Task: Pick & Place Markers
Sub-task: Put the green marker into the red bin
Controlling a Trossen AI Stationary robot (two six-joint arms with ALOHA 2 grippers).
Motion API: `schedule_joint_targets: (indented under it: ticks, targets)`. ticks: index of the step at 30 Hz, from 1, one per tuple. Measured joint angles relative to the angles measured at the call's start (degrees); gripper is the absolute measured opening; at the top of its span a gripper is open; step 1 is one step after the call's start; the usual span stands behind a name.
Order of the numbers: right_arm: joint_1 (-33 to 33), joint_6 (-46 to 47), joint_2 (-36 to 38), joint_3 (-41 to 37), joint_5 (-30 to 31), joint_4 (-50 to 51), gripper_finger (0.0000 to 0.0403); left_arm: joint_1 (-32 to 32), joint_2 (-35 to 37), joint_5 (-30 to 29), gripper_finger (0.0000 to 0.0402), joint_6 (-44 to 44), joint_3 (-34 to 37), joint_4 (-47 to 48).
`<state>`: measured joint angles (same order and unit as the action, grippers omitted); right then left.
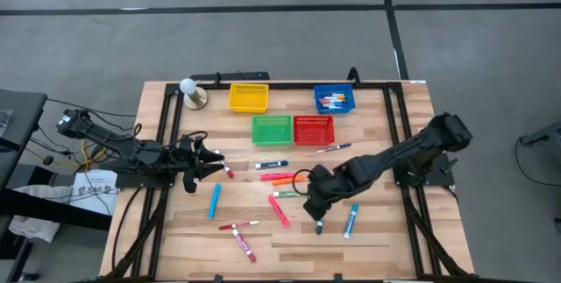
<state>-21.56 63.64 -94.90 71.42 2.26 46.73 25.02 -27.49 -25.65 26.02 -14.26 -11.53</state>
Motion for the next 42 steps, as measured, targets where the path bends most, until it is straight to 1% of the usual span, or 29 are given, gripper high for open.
schedule_joint_targets:
  ticks: [3, 6, 10, 15, 19, 25, 34, 42]
  targets:
    - [1.09, 3.18, -2.14, 0.0, -1.06, -0.39, 0.0122, 0.02, 0.0, 0.0, 0.0159, -0.02, 0.0, -0.11]
    - [2.26, 8.0, -3.87, 0.0, -4.56, -1.21, 0.0123, 0.02, 0.01, 0.02, 0.0159, -0.01, 0.0, -0.13]
    - [2.54, 11.83, -7.12, 0.0, -5.36, -3.14, 0.0121, 0.02, 0.0, 0.02, 0.0159, -0.02, 0.0, -0.13]
    - [2.7, 13.31, -10.76, -0.02, -5.92, -3.51, 0.0121, 0.02, 0.02, 0.01, 0.0159, -0.02, 0.0, -0.15]
    - [3.28, 13.5, -12.15, -0.02, -6.33, -3.4, 0.0121, 0.02, 0.02, 0.01, 0.0159, -0.02, 0.0, -0.13]
    - [4.62, 13.33, -12.35, -0.02, -4.88, -2.26, 0.0121, 0.02, 0.02, 0.0, 0.0159, -0.02, 0.0, -0.13]
    - [5.92, 11.44, -12.35, -0.03, -4.83, -1.13, 0.0121, 0.04, 0.02, 0.0, 0.0159, -0.02, 0.0, -0.13]
    - [5.96, 12.85, -12.32, -2.43, -4.52, -2.66, 0.0121, 0.02, 0.02, 0.01, 0.0159, -0.05, 0.0, -0.13]
